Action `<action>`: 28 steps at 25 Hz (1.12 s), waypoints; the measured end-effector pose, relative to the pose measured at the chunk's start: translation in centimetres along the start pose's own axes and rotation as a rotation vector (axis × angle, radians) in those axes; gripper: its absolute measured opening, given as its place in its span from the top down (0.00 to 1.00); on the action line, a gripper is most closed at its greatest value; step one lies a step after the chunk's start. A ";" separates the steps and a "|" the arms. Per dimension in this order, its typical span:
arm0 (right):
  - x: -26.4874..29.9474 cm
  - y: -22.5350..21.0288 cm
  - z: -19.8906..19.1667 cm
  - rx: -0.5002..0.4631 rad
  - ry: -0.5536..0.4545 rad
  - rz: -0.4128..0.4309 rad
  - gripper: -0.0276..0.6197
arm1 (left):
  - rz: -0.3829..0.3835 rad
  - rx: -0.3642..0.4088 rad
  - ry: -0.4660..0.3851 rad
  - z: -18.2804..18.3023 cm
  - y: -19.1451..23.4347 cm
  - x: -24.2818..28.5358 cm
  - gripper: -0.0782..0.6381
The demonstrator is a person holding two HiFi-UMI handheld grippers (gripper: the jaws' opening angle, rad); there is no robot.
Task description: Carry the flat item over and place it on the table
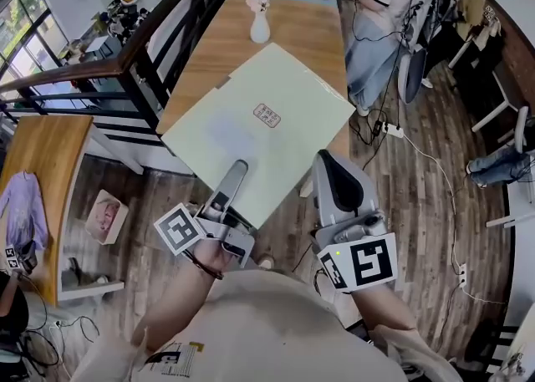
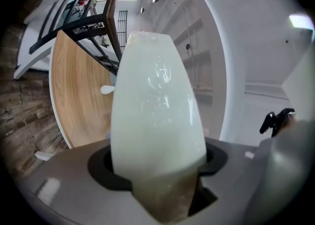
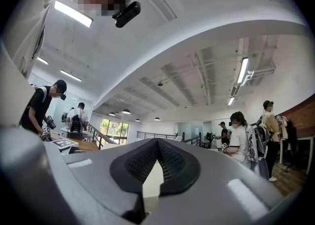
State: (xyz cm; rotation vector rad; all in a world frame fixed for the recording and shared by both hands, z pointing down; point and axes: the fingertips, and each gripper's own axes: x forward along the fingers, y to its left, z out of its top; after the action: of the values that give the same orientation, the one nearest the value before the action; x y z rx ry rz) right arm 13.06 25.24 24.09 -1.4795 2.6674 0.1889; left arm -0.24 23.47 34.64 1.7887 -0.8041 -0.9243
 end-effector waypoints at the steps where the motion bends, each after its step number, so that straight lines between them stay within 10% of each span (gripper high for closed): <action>1: 0.0 -0.3 0.0 0.002 -0.008 -0.004 0.96 | -0.001 -0.002 -0.003 -0.1 0.0 0.2 0.43; 28: 18.0 -6.2 -7.1 0.046 0.084 -0.047 0.96 | 0.062 -0.049 0.080 10.5 12.8 13.1 0.43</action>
State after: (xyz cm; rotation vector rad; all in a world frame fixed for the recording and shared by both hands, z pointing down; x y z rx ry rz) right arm 8.69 5.90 28.32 -1.5677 2.6785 0.0624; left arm -4.29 3.56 40.46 1.7379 -0.7752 -0.8200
